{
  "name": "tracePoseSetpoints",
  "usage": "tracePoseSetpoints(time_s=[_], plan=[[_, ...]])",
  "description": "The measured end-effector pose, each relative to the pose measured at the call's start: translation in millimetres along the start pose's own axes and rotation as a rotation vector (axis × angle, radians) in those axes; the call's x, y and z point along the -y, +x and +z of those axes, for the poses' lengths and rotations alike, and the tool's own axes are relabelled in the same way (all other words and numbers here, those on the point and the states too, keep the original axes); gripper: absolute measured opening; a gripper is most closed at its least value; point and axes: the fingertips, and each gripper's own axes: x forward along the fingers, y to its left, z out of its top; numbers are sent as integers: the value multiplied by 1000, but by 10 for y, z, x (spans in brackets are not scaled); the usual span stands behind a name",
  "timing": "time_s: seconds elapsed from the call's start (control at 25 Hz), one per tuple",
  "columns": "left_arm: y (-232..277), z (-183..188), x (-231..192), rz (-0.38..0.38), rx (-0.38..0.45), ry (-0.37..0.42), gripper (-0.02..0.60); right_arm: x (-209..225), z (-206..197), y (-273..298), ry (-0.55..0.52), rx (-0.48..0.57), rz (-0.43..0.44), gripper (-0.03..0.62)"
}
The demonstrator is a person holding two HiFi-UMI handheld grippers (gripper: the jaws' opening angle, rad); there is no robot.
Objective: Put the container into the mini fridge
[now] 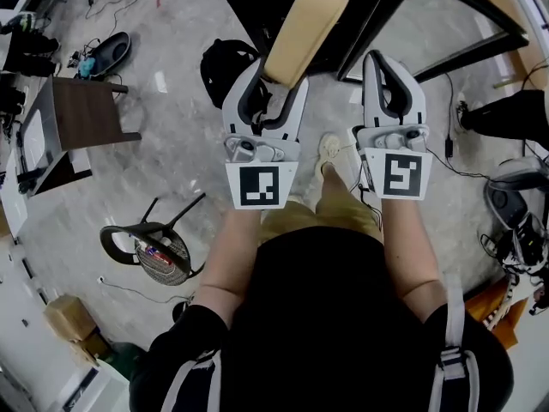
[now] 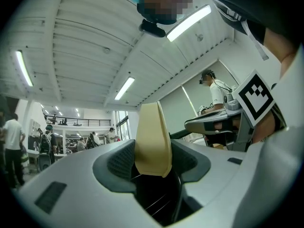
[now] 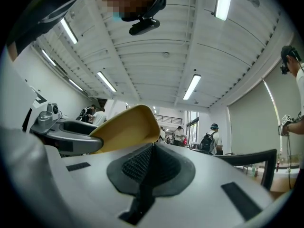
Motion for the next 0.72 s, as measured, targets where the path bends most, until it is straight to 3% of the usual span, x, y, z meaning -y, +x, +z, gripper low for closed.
tracePoseSetpoints(time_s=[0.16,0.44,0.72], plan=[[504,-271,-9,1,-32,-15,232,265,-368,426,-47,-45,58,38],[1072,-714,78,8,-108,-42,232,574,-751,913,38,-69,83,37],[1388,-1128,173,43,-161,-87,232,856,-1207,1126,34,-117,110,38]])
